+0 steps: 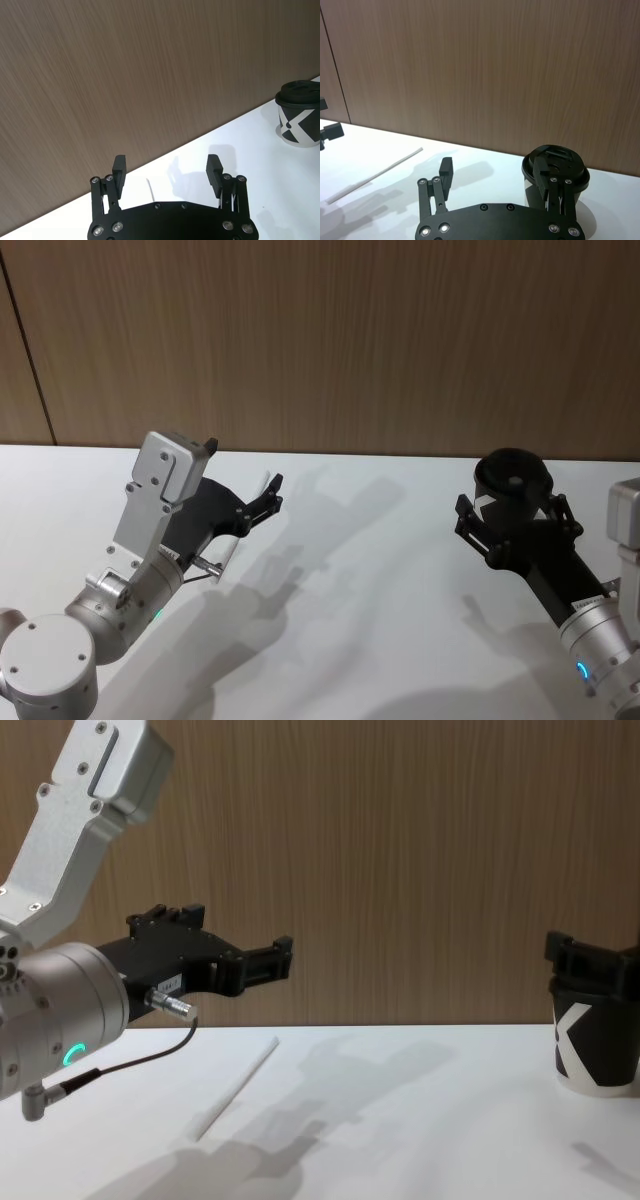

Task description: Pick up the straw with one hand, pass it to the other hand, and insert it into the cup.

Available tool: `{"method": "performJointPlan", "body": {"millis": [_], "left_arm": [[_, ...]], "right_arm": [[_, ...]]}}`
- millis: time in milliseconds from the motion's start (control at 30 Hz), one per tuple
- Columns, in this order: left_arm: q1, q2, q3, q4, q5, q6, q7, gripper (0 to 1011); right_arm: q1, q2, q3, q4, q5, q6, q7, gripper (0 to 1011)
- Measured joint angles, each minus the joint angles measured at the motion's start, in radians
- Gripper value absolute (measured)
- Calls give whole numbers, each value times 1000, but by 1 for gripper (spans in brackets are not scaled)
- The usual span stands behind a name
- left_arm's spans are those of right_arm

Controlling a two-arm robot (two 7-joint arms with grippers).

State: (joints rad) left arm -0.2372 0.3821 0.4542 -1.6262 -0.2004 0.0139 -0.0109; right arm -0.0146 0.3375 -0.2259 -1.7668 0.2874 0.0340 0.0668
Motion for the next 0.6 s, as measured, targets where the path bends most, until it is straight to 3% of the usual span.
{"method": "performJointPlan", "body": {"millis": [600], "left_arm": [[0, 0, 0, 0, 0, 0, 0, 1002]], "right_arm": [[0, 0, 0, 0, 0, 0, 0, 1001]]}}
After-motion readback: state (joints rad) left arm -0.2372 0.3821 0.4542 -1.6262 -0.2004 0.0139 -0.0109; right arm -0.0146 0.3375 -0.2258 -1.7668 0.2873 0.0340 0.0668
